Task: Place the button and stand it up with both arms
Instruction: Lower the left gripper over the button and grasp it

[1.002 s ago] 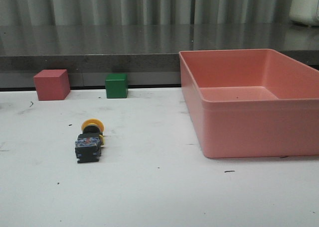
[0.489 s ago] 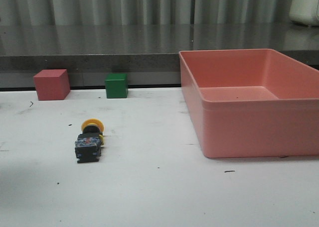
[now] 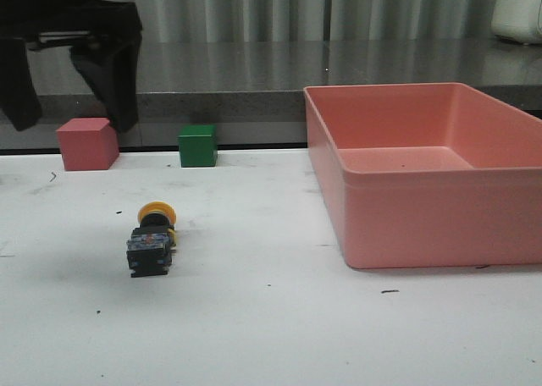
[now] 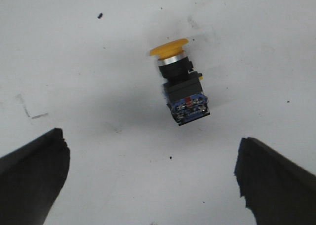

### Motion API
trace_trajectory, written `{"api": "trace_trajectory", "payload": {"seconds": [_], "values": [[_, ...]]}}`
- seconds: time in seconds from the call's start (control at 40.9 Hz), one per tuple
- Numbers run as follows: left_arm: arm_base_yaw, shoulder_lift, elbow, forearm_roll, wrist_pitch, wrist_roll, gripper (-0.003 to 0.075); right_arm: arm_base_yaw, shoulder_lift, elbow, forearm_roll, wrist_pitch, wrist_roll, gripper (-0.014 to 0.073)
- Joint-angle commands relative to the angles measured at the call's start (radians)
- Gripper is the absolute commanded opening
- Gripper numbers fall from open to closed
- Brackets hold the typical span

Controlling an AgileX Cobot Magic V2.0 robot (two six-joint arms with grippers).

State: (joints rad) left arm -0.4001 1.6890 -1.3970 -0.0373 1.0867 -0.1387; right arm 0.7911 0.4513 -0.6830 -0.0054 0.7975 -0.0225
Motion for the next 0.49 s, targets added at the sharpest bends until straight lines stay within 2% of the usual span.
{"api": "trace_trajectory", "payload": {"seconds": [0.0,0.244,0.464], "values": [[-0.008,0.029,-0.087,-0.043,0.04,-0.016,0.065,-0.002,0.003,-0.026,-0.006,-0.07,-0.009,0.0455],[-0.008,0.145,-0.175,-0.051,0.072,-0.072,0.0604,-0.002,0.003,-0.026,-0.006,-0.07,-0.009,0.0455],[-0.008,0.251,-0.251,-0.051,0.131,-0.122,0.0603,-0.002,0.003,-0.026,-0.006,-0.07,-0.009,0.0455]]}}
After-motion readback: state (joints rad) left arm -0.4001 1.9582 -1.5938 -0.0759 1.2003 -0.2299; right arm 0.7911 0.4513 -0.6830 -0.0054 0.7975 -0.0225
